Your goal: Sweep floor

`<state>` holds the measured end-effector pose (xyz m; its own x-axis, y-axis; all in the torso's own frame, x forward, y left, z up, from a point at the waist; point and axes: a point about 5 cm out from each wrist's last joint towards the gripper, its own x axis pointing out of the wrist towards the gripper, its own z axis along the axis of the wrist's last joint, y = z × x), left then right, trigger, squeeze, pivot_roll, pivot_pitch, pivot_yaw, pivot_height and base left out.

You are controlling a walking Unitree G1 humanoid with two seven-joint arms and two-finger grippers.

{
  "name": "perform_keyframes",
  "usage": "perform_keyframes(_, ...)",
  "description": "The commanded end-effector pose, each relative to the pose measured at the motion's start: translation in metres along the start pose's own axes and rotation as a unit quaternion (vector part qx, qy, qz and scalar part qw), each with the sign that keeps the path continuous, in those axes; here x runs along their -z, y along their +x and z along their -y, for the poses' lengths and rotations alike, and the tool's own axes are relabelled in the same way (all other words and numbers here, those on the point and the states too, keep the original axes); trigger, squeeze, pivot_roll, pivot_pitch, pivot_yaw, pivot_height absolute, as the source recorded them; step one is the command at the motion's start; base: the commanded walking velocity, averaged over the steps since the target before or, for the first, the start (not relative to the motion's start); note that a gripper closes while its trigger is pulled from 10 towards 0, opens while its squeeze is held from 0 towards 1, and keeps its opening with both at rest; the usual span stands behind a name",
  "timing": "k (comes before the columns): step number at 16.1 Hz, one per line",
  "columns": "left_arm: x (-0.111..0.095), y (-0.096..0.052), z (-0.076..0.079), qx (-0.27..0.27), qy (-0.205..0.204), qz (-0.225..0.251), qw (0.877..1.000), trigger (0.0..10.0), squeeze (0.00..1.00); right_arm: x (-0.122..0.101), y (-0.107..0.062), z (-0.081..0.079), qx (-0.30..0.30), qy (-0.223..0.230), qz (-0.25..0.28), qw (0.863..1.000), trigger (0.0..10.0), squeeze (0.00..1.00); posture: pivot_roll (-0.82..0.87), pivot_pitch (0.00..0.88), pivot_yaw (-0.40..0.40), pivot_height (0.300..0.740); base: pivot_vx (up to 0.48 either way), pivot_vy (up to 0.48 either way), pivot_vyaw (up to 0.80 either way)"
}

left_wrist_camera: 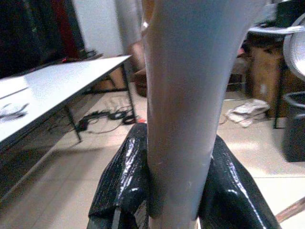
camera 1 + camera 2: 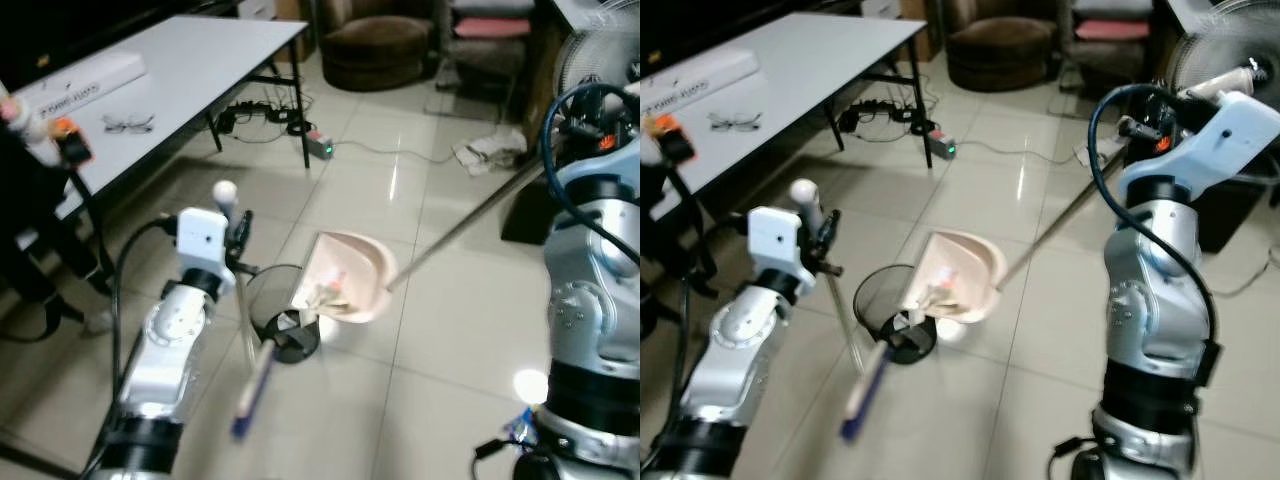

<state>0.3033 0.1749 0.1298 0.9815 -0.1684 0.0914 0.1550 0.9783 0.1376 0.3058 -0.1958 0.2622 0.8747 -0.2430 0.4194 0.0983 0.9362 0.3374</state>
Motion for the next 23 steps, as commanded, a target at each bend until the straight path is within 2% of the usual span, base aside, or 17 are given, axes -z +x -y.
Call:
perform_keyframes(1,-0.008,0.003,-0.005,-0.011,0.013,0.017,1.000,10.0,0.00,-0.009,0.004,-0.008,-0.018,0.027,0.021,0.999,10.0,0.00,-0.10,0.000,0.054,0.740,0.352,0.000,0.00)
perform_keyframes(10,-0.007,0.004,-0.008,-0.019,0.015,0.016,1.000,10.0,0.00,-0.009,0.007,-0.001,0.008,0.043,0.027,0.999,10.0,0.00,-0.10,0.000,0.063,0.740,0.352,0.000,0.00)
perform_keyframes(13,-0.006,0.005,-0.007,-0.018,0.014,0.015,1.000,10.0,0.00,-0.008,0.007,0.001,0.003,0.014,0.025,1.000,10.0,0.00,-0.10,0.000,0.062,0.740,0.346,0.000,0.00)
perform_keyframes(18,-0.005,0.005,-0.007,-0.024,0.008,0.014,1.000,10.0,0.00,-0.004,0.008,0.000,-0.013,0.008,0.026,1.000,10.0,0.00,-0.10,0.000,0.055,0.740,0.343,0.000,0.00)
perform_keyframes(23,-0.003,0.006,-0.010,-0.036,0.005,0.009,0.999,10.0,0.00,0.003,0.019,-0.002,-0.027,-0.018,0.030,0.999,10.0,0.00,-0.10,0.000,0.059,0.740,0.137,0.000,0.00)
